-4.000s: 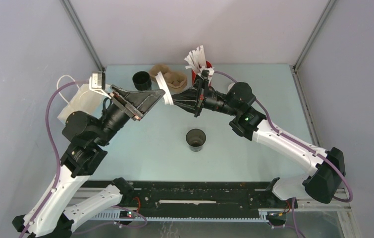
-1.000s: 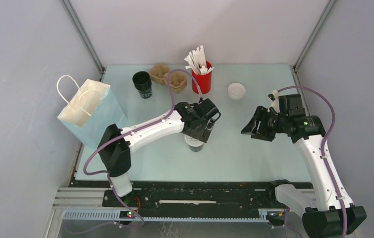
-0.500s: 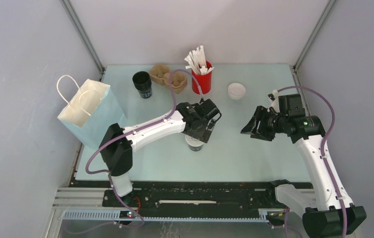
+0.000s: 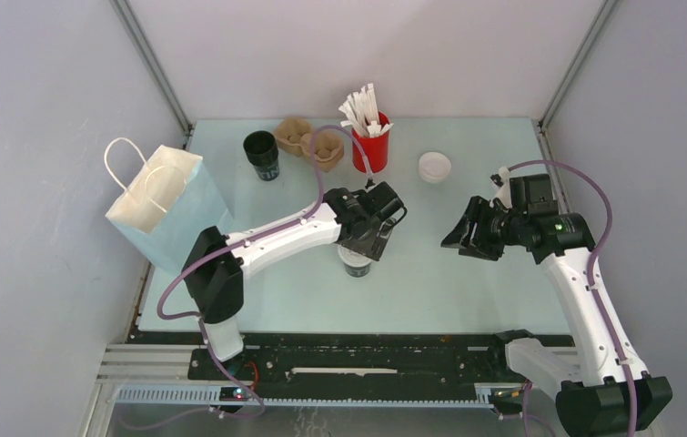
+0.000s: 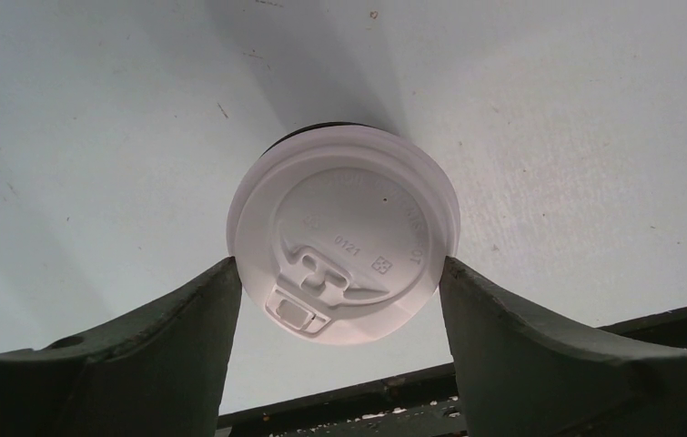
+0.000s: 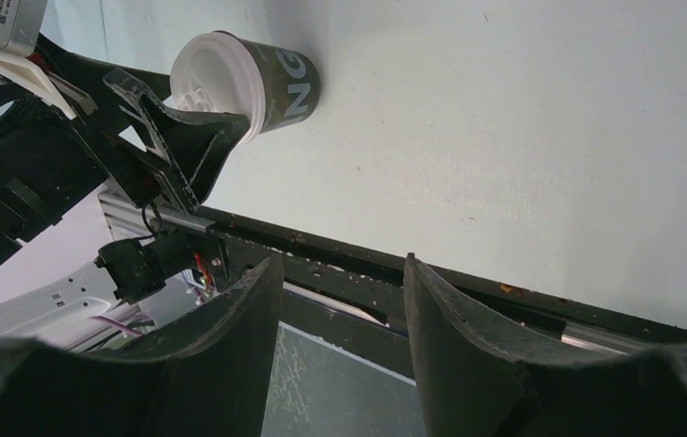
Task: Pack the takeout coffee
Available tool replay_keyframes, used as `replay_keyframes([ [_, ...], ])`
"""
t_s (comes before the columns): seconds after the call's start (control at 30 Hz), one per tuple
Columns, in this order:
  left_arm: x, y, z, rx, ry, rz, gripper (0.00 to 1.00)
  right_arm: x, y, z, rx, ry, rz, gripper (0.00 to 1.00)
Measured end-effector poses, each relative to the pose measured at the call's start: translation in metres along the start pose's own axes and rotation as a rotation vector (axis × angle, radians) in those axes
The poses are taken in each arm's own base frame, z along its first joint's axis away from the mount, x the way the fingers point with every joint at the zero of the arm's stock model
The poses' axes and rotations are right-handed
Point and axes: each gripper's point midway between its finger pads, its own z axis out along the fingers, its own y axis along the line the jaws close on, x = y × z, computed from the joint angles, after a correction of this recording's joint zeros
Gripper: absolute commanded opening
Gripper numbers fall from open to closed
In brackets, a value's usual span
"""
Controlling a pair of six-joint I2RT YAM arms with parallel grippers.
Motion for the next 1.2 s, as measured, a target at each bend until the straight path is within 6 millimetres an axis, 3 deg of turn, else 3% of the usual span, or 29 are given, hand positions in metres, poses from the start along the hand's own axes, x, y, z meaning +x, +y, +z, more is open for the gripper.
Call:
replay_keyframes([
  [0.4, 0.003, 0.003, -0.001, -0.016, 0.011, 0.007, 0.85, 0.003, -0.001, 0.003, -0.008, 0.007, 0.004, 0.6],
  [0.77, 0.004, 0.003, -0.002, -0.016, 0.011, 0.01, 0.8, 0.003, 0.0, 0.002, -0.011, 0.004, 0.001, 0.6],
  [1.2, -0.001, 0.002, -0.016, 0.012, -0.021, -0.004, 0.82, 0.005, 0.002, 0.002, -0.016, 0.01, -0.005, 0.6],
])
